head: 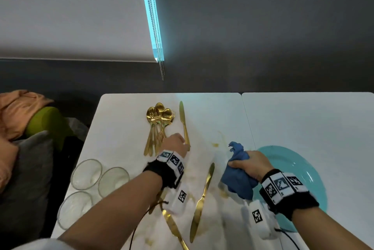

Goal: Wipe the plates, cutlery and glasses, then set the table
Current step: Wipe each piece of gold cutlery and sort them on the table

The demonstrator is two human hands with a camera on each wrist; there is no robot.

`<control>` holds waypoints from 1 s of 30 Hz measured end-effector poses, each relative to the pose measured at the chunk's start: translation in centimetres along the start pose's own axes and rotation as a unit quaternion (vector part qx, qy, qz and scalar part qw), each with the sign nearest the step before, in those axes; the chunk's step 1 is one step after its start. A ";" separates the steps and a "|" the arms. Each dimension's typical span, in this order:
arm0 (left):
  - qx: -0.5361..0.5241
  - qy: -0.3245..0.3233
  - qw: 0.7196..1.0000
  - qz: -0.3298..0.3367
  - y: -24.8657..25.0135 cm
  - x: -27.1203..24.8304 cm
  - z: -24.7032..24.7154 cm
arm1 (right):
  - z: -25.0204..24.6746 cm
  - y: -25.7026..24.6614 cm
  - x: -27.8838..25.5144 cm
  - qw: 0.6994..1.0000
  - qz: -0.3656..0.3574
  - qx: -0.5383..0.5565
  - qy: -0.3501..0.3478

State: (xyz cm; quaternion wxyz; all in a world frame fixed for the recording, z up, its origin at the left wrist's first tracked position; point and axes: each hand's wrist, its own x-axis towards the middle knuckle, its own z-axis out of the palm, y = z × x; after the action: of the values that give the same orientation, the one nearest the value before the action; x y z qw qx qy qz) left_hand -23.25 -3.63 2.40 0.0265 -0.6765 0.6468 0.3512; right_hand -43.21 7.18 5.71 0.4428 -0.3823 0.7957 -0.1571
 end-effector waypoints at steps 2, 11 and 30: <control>0.039 -0.062 0.997 0.011 0.3 -2.8 3.0 | 0.0 0.4 -0.4 1.000 -0.003 0.000 -0.008; 0.086 -0.051 0.994 -0.041 0.6 -9.0 10.5 | 0.0 2.9 -2.5 0.999 -0.019 -0.024 -0.030; -0.041 -0.055 0.990 0.122 6.5 -12.7 8.9 | -0.5 7.0 -4.4 0.943 0.011 0.330 -0.045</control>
State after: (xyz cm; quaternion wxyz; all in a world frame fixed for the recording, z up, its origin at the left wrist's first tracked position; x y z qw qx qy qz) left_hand -31.93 10.51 4.93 -0.0084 -0.5726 0.7069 0.4150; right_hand -45.55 15.04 4.42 0.5812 -0.2123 0.6828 -0.3885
